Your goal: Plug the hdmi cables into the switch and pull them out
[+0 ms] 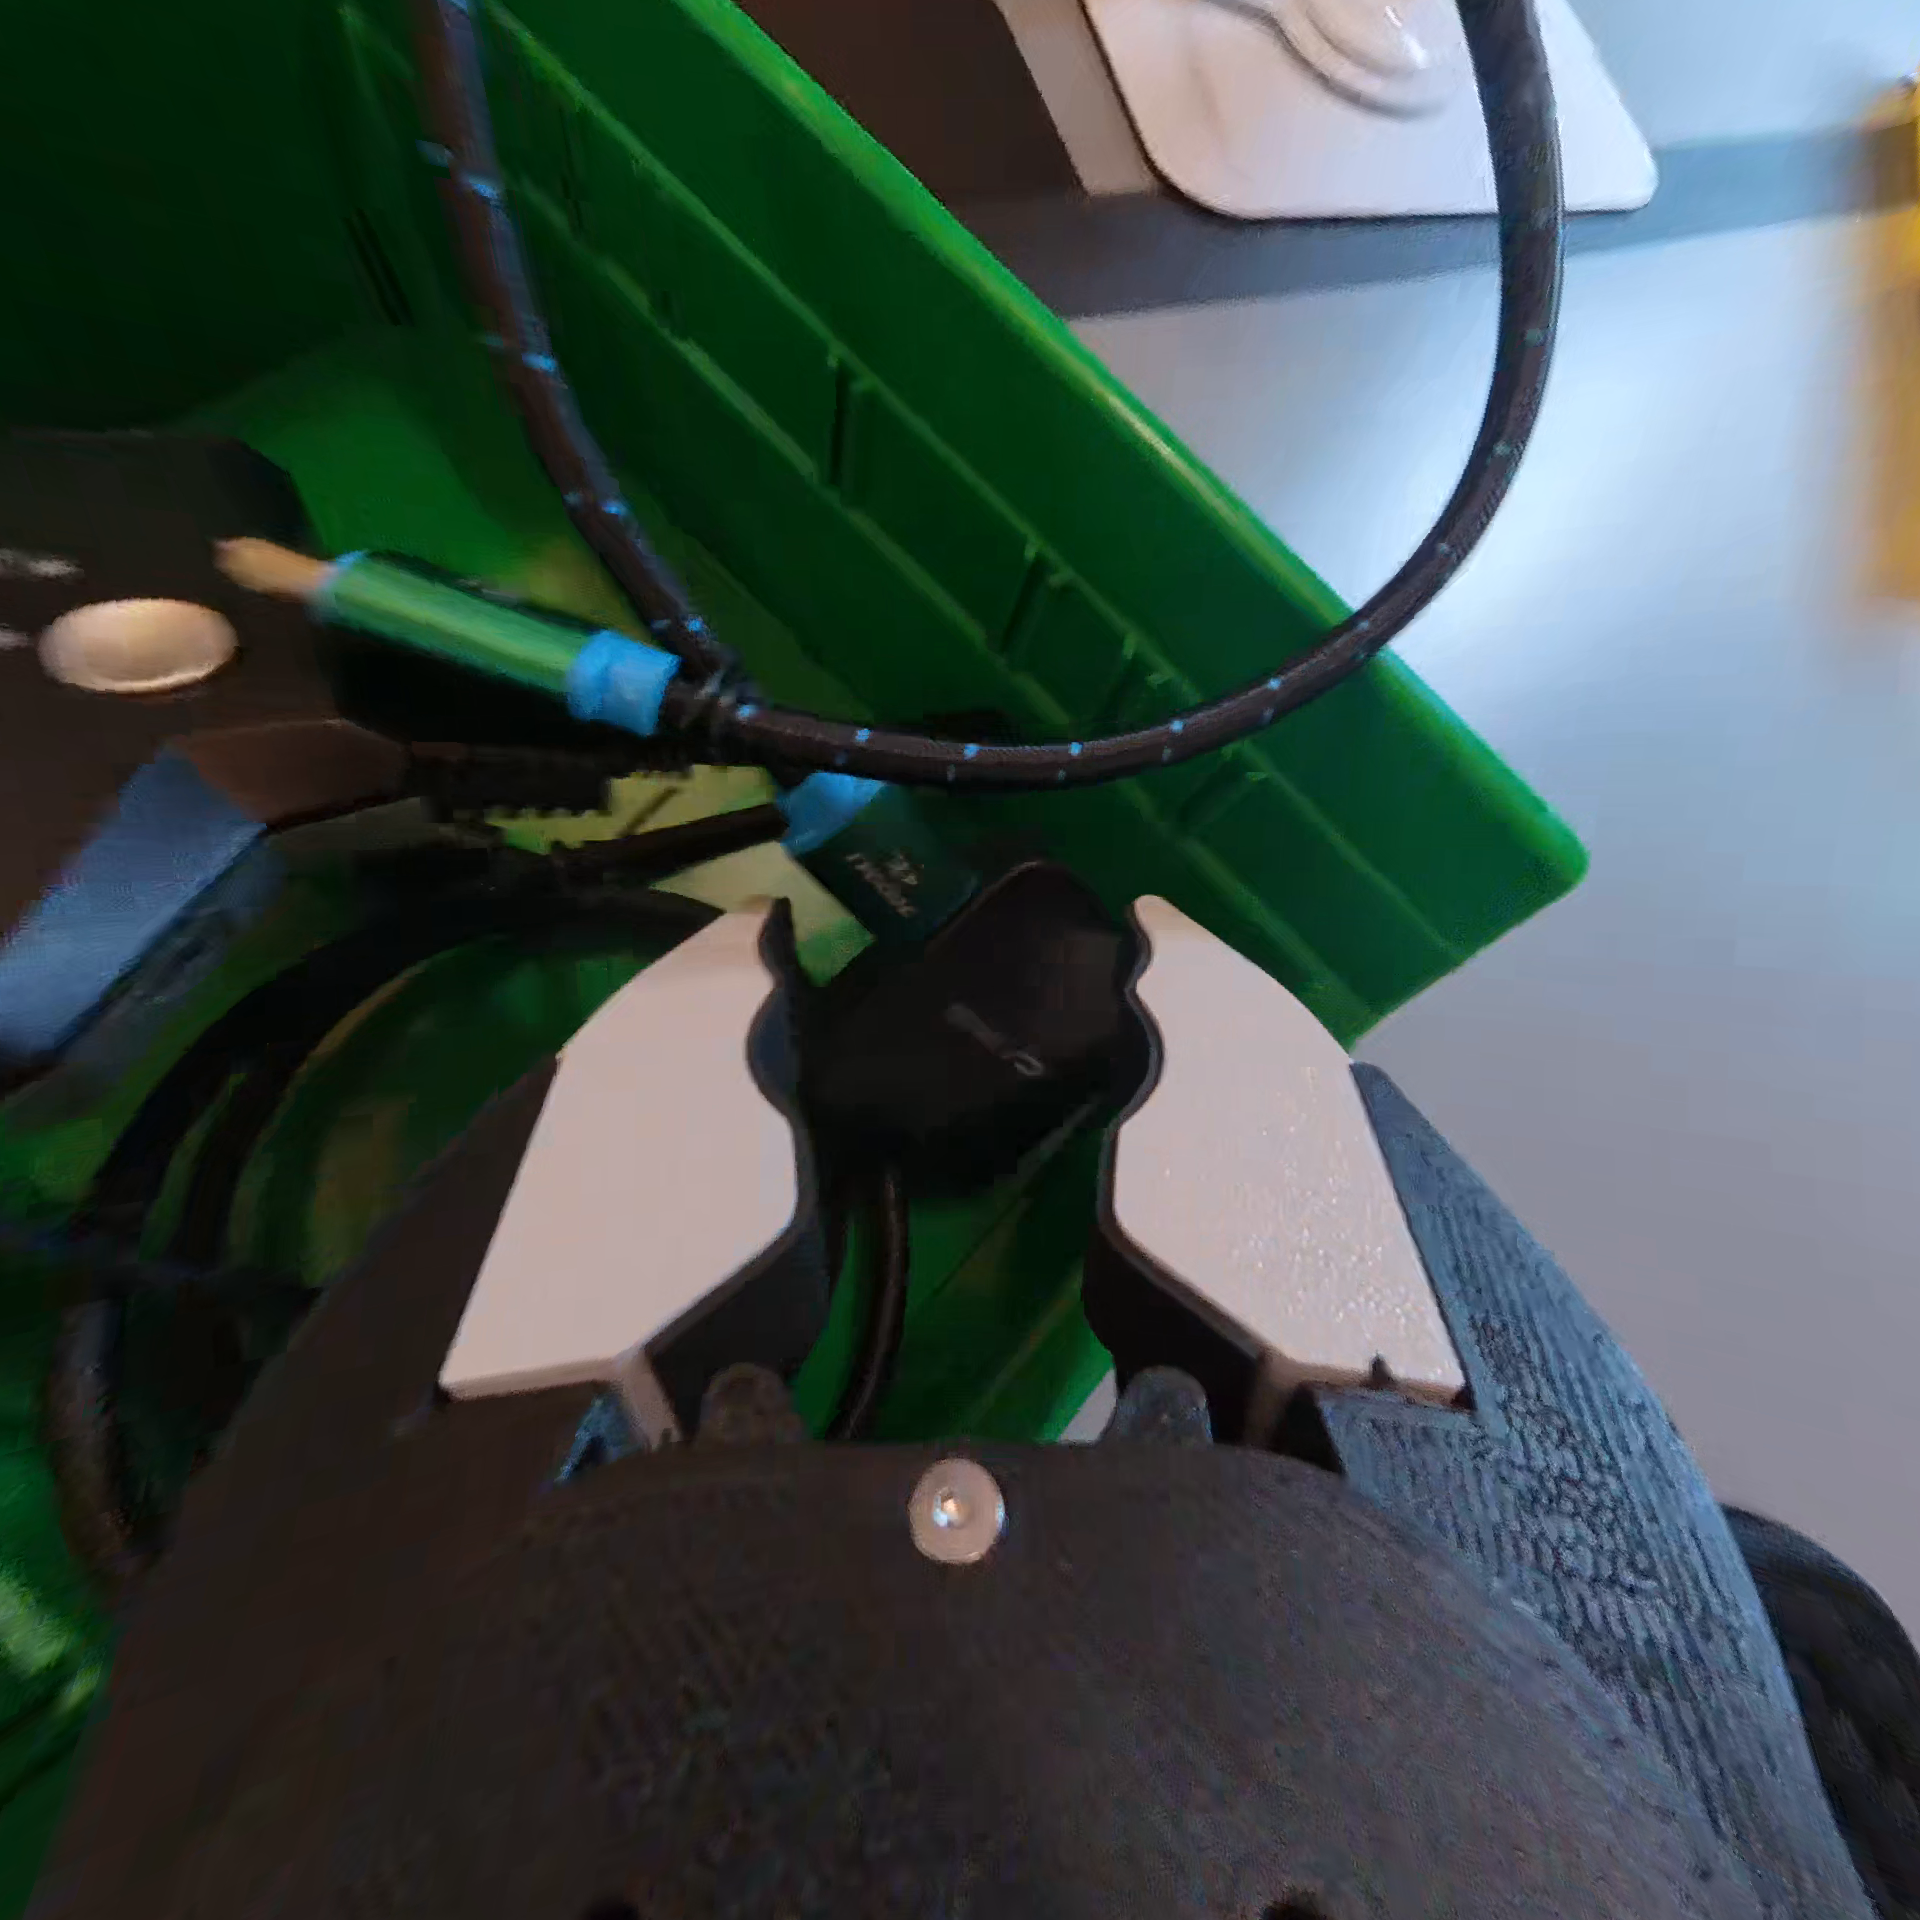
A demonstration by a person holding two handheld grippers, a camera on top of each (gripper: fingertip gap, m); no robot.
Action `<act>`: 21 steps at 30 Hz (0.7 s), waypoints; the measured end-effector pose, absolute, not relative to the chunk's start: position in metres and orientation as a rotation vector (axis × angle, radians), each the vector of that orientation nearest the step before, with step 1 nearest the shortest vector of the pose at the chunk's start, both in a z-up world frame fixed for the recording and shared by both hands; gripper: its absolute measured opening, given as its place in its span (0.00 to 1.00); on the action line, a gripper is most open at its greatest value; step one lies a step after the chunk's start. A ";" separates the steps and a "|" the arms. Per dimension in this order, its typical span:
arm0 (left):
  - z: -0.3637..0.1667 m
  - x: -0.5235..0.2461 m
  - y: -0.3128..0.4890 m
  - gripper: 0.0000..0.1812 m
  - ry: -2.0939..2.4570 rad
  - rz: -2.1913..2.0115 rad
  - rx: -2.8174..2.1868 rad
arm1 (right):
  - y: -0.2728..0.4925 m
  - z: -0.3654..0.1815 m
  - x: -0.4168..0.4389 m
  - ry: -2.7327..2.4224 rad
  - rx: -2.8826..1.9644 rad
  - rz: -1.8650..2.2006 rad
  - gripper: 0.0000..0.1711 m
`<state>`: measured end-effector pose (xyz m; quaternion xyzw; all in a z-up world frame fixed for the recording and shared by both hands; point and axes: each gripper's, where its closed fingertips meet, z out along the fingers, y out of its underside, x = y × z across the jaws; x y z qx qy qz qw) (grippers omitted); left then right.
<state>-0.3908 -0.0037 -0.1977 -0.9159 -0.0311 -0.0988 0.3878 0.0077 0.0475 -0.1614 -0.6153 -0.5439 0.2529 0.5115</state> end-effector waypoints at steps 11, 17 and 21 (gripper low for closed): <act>-0.156 -0.364 -0.038 0.09 0.354 -0.287 -2.279 | 0.045 -0.171 0.005 -1.367 -1.466 0.558 0.15; -0.058 -0.318 -0.045 0.08 0.450 -0.324 -1.909 | 0.027 -0.145 -0.005 -1.320 -1.373 0.673 0.15; -0.005 -0.236 -0.057 0.08 0.598 -0.562 -1.602 | -0.005 -0.118 -0.021 -1.318 -1.240 0.806 0.15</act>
